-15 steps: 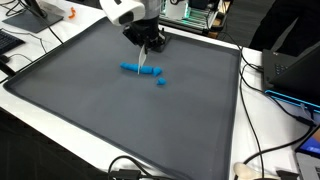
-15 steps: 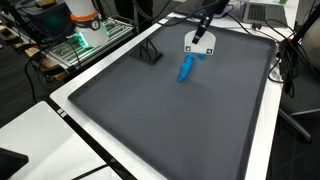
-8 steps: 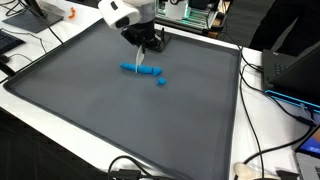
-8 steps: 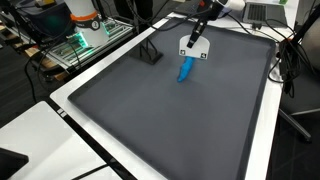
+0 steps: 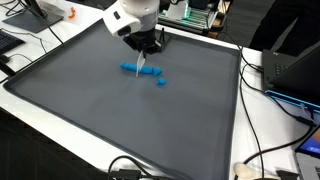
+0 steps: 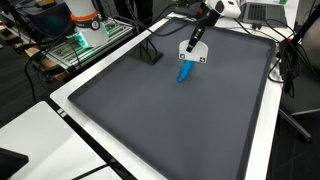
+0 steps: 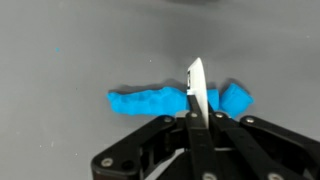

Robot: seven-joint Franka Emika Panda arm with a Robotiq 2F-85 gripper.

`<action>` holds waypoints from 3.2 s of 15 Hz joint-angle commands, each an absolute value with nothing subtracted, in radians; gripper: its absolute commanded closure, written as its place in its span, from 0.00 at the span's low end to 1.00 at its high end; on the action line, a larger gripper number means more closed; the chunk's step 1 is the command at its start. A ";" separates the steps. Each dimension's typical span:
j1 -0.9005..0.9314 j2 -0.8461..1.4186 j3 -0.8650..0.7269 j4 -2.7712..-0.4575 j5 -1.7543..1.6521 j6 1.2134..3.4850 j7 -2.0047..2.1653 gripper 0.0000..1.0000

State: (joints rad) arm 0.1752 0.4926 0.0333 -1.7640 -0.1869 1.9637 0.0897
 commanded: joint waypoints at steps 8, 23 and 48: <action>0.175 0.530 0.033 -1.763 -0.199 2.015 0.123 0.99; 0.171 0.582 0.041 -1.753 -0.184 1.959 0.091 0.99; 0.164 0.540 0.057 -1.719 -0.181 1.756 0.019 0.99</action>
State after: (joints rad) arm 0.1751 0.5767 0.0459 -1.7004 -0.1868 1.7764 0.0332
